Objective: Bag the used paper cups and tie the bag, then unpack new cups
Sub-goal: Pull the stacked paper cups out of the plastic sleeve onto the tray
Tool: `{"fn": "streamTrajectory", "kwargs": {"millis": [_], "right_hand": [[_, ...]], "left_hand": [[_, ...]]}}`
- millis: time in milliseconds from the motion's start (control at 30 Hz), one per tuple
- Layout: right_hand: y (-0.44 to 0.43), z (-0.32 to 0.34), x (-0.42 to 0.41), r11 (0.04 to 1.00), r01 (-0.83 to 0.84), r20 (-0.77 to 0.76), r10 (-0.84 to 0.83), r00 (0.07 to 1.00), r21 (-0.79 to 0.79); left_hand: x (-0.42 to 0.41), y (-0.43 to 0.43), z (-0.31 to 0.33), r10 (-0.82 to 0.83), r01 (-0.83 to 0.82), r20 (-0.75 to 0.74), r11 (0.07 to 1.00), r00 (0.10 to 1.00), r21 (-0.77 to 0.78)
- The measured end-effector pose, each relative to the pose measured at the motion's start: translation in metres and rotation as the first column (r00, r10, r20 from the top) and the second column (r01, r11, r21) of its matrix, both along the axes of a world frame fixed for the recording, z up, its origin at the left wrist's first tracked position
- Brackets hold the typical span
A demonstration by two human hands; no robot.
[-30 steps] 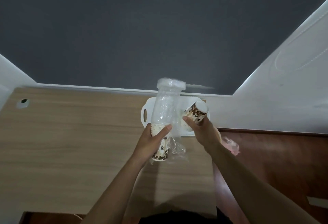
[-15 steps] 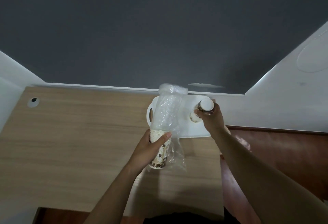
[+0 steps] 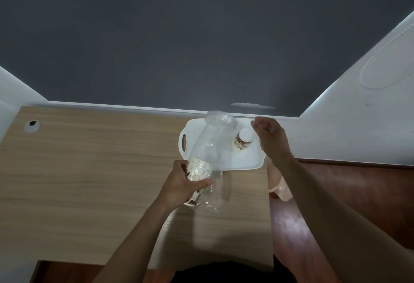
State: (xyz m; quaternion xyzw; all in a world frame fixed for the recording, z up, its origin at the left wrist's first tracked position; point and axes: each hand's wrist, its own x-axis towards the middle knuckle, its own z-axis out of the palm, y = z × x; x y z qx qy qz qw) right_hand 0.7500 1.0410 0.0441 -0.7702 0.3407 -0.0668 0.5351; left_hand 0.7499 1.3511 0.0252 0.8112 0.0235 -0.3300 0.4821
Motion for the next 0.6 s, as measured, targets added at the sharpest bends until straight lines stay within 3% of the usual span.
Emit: {"fn": "streamTrajectory", "kwargs": {"millis": [100,333,467,600], "right_hand": [[0.0,0.025,-0.006,0.99,-0.14,0.01,0.14,0.99,-0.014],[0.004,0.043,-0.032,0.884,-0.405,-0.052,0.427,0.903,0.234],[0.005,0.043,-0.049,0.699,-0.546,-0.024,0.625,0.78,0.462],[0.008,0.027,-0.059,0.495,-0.646,0.053,0.769,0.637,0.58]], "left_hand": [[-0.002,0.007,-0.004,-0.114,0.107,0.088,0.991,0.99,0.077],[0.003,0.037,0.001,-0.344,0.325,0.254,0.939,0.904,0.115],[0.006,0.054,0.004,-0.435,0.405,0.316,0.901,0.843,0.159],[0.006,0.06,0.008,-0.55,0.513,0.328,0.835,0.768,0.199]]}}
